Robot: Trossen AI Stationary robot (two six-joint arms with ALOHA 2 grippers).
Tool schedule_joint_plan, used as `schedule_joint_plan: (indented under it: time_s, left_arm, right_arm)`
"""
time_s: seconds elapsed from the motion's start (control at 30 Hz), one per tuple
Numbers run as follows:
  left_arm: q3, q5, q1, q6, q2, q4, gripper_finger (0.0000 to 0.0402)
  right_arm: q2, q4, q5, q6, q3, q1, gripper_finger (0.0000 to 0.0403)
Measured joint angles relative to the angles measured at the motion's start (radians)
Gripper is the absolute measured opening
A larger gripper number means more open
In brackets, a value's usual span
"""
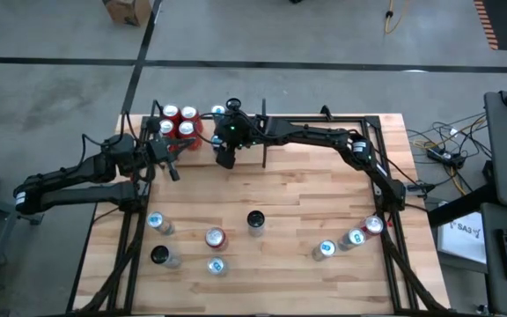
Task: Place canned beverage on shelf
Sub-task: Put the blue soda can on the shelf aligned with the other blue soda can
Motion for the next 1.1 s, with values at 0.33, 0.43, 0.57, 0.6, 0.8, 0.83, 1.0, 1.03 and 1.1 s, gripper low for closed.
schedule_joint_plan:
  time_s: [0.33, 0.43, 0.57, 0.6, 0.8, 0.83, 1.0, 1.03, 1.1]
  left_arm:
    - [0.000, 0.000, 0.000, 0.000, 0.000, 0.000, 0.0000]
    - [0.000, 0.000, 0.000, 0.000, 0.000, 0.000, 0.0000]
    - [0.000, 0.000, 0.000, 0.000, 0.000, 0.000, 0.0000]
    - [0.000, 0.000, 0.000, 0.000, 0.000, 0.000, 0.0000]
    - [0.000, 0.000, 0.000, 0.000, 0.000, 0.000, 0.0000]
    - [0.000, 0.000, 0.000, 0.000, 0.000, 0.000, 0.0000]
    - [0.000, 0.000, 0.000, 0.000, 0.000, 0.000, 0.0000]
    - [0.000, 0.000, 0.000, 0.000, 0.000, 0.000, 0.0000]
    - [0.000, 0.000, 0.000, 0.000, 0.000, 0.000, 0.0000]
  right_arm:
    - [0.000, -0.002, -0.001, 0.000, -0.013, -0.007, 0.0224]
    - [0.000, -0.002, -0.001, 0.000, -0.022, -0.007, 0.0224]
    - [0.000, -0.001, -0.001, 0.000, -0.027, -0.007, 0.0224]
    - [0.000, -0.001, -0.001, -0.001, -0.028, -0.007, 0.0224]
    - [0.000, 0.000, 0.000, -0.001, -0.033, -0.009, 0.0224]
    - [0.000, 0.001, 0.000, 0.000, -0.033, -0.010, 0.0224]
    - [0.000, 0.016, 0.044, 0.000, -0.042, -0.012, 0.0247]
    - [0.000, 0.018, 0.057, 0.000, -0.043, -0.012, 0.0259]
    - [0.000, 0.023, 0.082, 0.000, -0.044, -0.012, 0.0284]
